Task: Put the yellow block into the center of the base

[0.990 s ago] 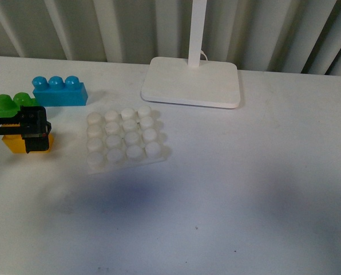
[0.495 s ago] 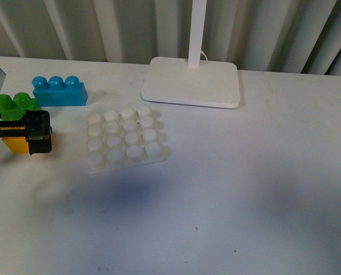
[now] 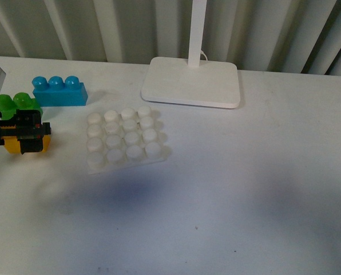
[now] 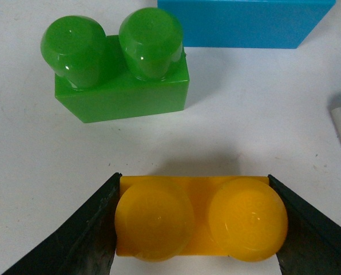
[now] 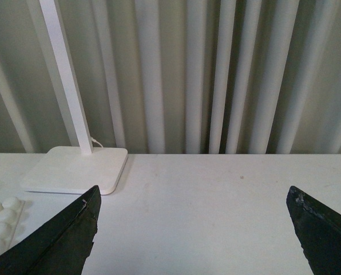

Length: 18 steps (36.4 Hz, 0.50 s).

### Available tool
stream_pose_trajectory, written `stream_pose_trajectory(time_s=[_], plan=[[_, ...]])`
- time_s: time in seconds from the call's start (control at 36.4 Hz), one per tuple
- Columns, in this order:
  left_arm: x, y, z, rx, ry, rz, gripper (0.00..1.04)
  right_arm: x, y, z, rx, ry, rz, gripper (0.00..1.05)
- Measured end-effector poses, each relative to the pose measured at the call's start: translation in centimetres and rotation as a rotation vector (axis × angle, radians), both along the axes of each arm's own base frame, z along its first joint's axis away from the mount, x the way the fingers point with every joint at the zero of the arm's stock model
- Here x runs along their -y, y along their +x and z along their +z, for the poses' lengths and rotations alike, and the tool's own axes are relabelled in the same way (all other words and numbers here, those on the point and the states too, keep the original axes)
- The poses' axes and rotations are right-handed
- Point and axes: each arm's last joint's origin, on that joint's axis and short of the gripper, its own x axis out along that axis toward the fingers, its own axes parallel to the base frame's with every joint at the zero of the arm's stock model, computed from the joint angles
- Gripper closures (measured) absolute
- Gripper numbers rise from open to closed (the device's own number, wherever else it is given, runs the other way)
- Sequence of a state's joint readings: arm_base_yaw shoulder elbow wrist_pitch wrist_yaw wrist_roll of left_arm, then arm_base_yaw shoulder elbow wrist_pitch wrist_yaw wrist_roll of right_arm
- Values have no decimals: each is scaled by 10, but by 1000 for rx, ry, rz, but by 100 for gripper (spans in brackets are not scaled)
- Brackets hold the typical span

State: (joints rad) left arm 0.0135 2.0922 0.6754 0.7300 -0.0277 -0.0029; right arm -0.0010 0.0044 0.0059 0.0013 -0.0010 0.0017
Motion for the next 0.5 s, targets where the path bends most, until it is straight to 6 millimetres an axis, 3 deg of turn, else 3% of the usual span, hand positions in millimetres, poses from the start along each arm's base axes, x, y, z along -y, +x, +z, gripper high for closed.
stream_pose_trajectory(time_s=[0.22, 0.5], plan=[[4, -4, 5, 7, 9, 7, 39, 0, 0, 0, 0, 0, 0, 9], [25, -17, 45, 80, -16, 58, 39, 0, 0, 0, 0, 0, 0, 9]])
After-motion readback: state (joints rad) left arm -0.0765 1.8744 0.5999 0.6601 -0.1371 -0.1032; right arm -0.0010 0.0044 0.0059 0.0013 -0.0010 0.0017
